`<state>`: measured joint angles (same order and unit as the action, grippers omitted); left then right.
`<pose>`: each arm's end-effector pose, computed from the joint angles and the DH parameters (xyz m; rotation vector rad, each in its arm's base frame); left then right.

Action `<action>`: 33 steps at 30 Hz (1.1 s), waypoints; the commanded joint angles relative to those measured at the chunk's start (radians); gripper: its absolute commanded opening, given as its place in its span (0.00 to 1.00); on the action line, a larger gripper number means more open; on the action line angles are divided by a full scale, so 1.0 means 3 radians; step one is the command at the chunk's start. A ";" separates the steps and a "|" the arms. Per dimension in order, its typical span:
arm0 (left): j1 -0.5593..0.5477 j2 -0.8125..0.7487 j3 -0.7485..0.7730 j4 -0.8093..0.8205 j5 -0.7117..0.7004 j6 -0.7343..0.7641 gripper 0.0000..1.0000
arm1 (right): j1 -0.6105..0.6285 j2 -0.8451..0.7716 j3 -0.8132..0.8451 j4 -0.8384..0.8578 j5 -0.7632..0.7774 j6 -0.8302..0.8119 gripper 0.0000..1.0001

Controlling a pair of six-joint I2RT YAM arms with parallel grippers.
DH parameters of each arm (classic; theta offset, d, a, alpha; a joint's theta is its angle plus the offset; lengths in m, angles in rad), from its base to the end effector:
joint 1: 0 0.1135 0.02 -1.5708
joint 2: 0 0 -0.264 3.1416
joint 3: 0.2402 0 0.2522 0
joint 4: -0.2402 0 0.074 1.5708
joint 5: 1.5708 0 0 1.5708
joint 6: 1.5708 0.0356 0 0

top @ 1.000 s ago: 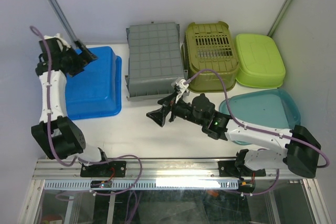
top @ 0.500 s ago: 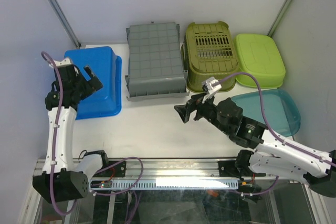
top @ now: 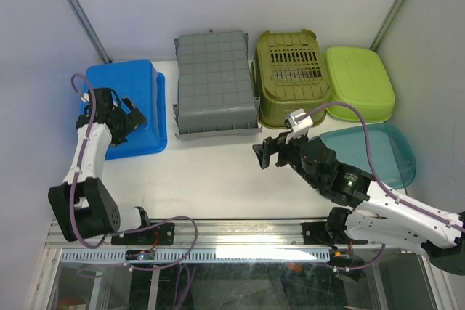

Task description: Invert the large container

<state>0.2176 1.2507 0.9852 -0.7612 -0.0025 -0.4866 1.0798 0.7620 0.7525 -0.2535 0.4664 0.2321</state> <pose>0.2400 0.0531 0.2639 -0.8977 2.4407 -0.0941 0.0974 0.1483 0.3259 -0.4427 1.7798 0.5038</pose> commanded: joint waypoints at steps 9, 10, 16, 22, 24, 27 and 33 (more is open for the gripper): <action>-0.0167 -0.0154 0.0763 0.0154 0.0556 0.0225 0.99 | 0.0006 0.0028 0.0445 -0.0510 0.0541 0.0450 0.99; -0.0221 -0.0269 0.0773 0.0092 0.0558 0.0230 0.99 | 0.0006 0.0131 0.0529 -0.0641 0.0571 0.0475 0.99; -0.0692 -0.0743 0.0825 -0.0111 0.0451 0.0161 0.99 | -0.0124 0.0723 0.1070 -0.1015 0.0596 0.0469 0.99; -0.1375 -0.0860 0.0861 -0.0078 0.0200 0.0125 0.99 | -0.1431 0.0936 0.1244 -0.1075 -0.0782 0.0910 0.99; -0.1644 -0.0822 0.0889 -0.0074 0.0112 0.0146 0.99 | -0.1666 0.0931 0.1283 -0.1132 -0.0857 0.1025 0.99; -0.2049 -0.0733 0.0957 -0.0070 0.0030 0.0270 0.99 | -0.1840 0.0868 0.1326 -0.1244 -0.0675 0.1101 0.99; -0.2158 -0.0787 0.1058 -0.0012 -0.0207 0.0473 0.99 | -0.1876 0.0521 0.1204 -0.1352 0.0002 0.1401 0.99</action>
<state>-0.4294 1.0470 1.2396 -0.7967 0.0235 -0.4007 0.5247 1.0107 1.0904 -0.6506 0.3473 0.5610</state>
